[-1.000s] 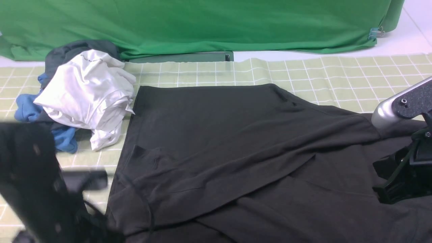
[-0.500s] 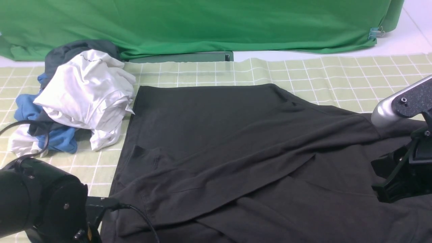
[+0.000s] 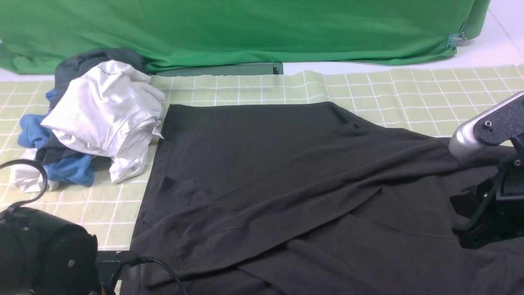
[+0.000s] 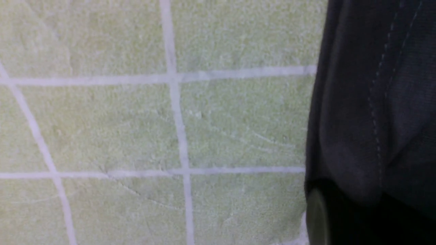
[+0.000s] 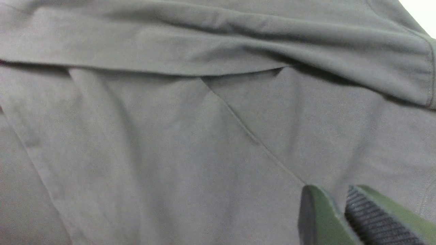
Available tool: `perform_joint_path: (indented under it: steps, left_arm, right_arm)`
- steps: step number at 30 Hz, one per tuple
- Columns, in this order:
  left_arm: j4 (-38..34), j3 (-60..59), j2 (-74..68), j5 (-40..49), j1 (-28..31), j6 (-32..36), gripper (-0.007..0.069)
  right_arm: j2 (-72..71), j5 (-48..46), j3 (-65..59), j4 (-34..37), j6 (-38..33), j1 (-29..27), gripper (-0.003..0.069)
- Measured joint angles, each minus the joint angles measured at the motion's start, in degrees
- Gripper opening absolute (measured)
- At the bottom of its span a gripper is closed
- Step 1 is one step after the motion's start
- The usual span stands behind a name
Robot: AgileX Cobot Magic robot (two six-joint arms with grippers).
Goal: Fold a long-sleeved shirt over a green coffee tablecloth.
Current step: 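Grasp the near edge of the shirt at its hem and shoulder corners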
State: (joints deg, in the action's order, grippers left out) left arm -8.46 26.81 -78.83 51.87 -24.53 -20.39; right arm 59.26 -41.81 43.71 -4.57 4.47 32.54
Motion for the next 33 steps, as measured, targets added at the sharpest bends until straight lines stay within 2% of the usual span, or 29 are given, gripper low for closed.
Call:
perform_joint_path:
  steps: [5, 6, 9, 13, 16, 17, 20, 23, 27, 33]
  left_arm:
    - [-0.1, 2.5, 0.3, 2.7, 0.0, 1.1, 0.0011]
    - [-0.1, 4.5, 1.5, 4.8, -0.1, 1.4, 0.001]
    - [0.1, 7.8, 4.5, 7.6, -0.1, 1.5, 0.001]
    - [0.4, 10.5, 8.9, 10.5, -0.1, 0.9, 0.001]
    - [1.4, 10.7, 12.6, 13.4, -0.1, -0.2, 0.0009]
    - [1.4, 10.7, 12.8, 13.6, -0.1, -0.3, 0.0009]
    - [3.0, 10.7, 16.0, 15.2, -0.1, -1.8, 0.0009]
    - [4.3, 10.7, 18.6, 16.4, -0.1, -2.8, 0.0009]
    - [5.1, 10.7, 19.8, 16.7, -0.1, -3.7, 0.0009]
    - [5.4, 10.7, 19.9, 15.6, -0.1, -3.7, 0.0009]
  right_arm:
    - [0.2, -7.9, 1.9, 4.2, -8.7, 0.0, 0.0134]
    - [0.8, -11.4, 2.5, 6.6, -12.9, 0.0, 0.0135]
    - [2.6, -15.0, 2.5, 10.6, -18.4, 0.0, 0.0134]
    - [6.6, -16.6, 1.4, 14.2, -21.6, 2.4, 0.0148]
    - [10.0, -15.6, -1.6, 14.5, -22.2, 7.1, 0.0207]
    - [10.2, -15.4, -1.8, 14.5, -22.2, 7.1, 0.0207]
    - [13.0, -12.8, -5.0, 12.4, -20.2, 10.7, 0.034]
    - [14.6, -10.9, -7.5, 10.8, -19.2, 11.4, 0.0447]
    - [16.1, -8.2, -9.6, 10.4, -18.6, 11.4, 0.0489]
    - [18.9, -4.0, -10.4, 10.4, -18.5, 11.4, 0.0496]
